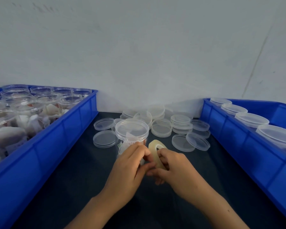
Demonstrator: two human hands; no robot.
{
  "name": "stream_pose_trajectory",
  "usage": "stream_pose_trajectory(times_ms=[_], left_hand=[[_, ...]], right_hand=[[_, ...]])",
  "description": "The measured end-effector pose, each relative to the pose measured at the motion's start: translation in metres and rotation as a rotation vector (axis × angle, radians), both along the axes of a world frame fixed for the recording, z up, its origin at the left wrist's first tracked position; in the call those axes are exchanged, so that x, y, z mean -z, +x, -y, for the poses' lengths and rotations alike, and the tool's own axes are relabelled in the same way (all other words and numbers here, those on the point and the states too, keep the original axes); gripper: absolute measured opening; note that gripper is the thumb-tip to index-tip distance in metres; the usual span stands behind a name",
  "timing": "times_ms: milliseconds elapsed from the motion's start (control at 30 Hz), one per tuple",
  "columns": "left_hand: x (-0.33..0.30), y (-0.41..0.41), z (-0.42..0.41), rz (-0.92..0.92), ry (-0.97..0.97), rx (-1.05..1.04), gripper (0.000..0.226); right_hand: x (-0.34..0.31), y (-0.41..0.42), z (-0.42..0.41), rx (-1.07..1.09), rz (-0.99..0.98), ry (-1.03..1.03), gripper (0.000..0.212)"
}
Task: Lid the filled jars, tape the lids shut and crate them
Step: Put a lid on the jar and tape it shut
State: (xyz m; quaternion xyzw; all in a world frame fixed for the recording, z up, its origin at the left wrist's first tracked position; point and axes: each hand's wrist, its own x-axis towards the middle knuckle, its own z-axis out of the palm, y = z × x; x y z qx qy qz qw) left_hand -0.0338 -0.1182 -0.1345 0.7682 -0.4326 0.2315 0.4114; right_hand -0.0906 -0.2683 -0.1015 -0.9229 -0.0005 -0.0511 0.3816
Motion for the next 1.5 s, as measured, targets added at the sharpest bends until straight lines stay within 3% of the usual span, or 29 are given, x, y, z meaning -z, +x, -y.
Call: stream_pose_trajectory(times_ms=[133, 267, 400, 600, 733, 867, 1033, 1167, 1267, 1367, 1500], left_hand=[[0.001, 0.000, -0.002, -0.059, -0.027, -0.018, 0.013], [-0.001, 0.002, -0.005, -0.092, -0.061, -0.062, 0.017], [-0.002, 0.000, -0.005, -0.140, -0.069, -0.045, 0.018], [-0.007, -0.007, 0.002, -0.086, -0.106, -0.031, 0.015], [-0.009, -0.003, 0.000, -0.065, -0.145, -0.104, 0.011], [-0.011, 0.000, -0.008, 0.024, -0.087, -0.129, 0.013], [-0.014, 0.002, -0.010, 0.207, -0.050, -0.187, 0.018], [-0.014, 0.003, -0.009, 0.310, -0.137, -0.291, 0.025], [-0.013, 0.010, -0.011, 0.168, -0.336, -0.352, 0.055], [-0.008, 0.023, -0.014, -0.163, -0.452, -0.270, 0.099], [-0.002, 0.035, -0.007, -0.546, -0.381, -0.065, 0.109]], right_hand=[[0.000, -0.002, 0.005, -0.055, -0.034, 0.012, 0.032], [-0.002, -0.004, 0.010, -0.164, -0.146, 0.104, 0.061], [-0.005, -0.005, 0.013, -0.141, -0.081, 0.037, 0.056], [-0.006, -0.005, 0.021, 0.049, -0.017, -0.376, 0.052], [-0.005, -0.005, 0.022, 0.014, 0.071, -0.287, 0.021], [-0.004, -0.002, 0.021, -0.012, 0.125, -0.355, 0.025], [0.001, 0.001, 0.016, 0.107, 0.224, -0.249, 0.017], [0.001, 0.002, 0.005, 0.193, 0.340, -0.469, 0.026], [-0.004, 0.005, 0.000, 0.238, 0.433, -0.569, 0.033], [-0.008, 0.005, 0.001, 0.275, 0.413, -0.626, 0.033], [-0.010, 0.003, 0.002, 0.252, 0.347, -0.674, 0.039]])
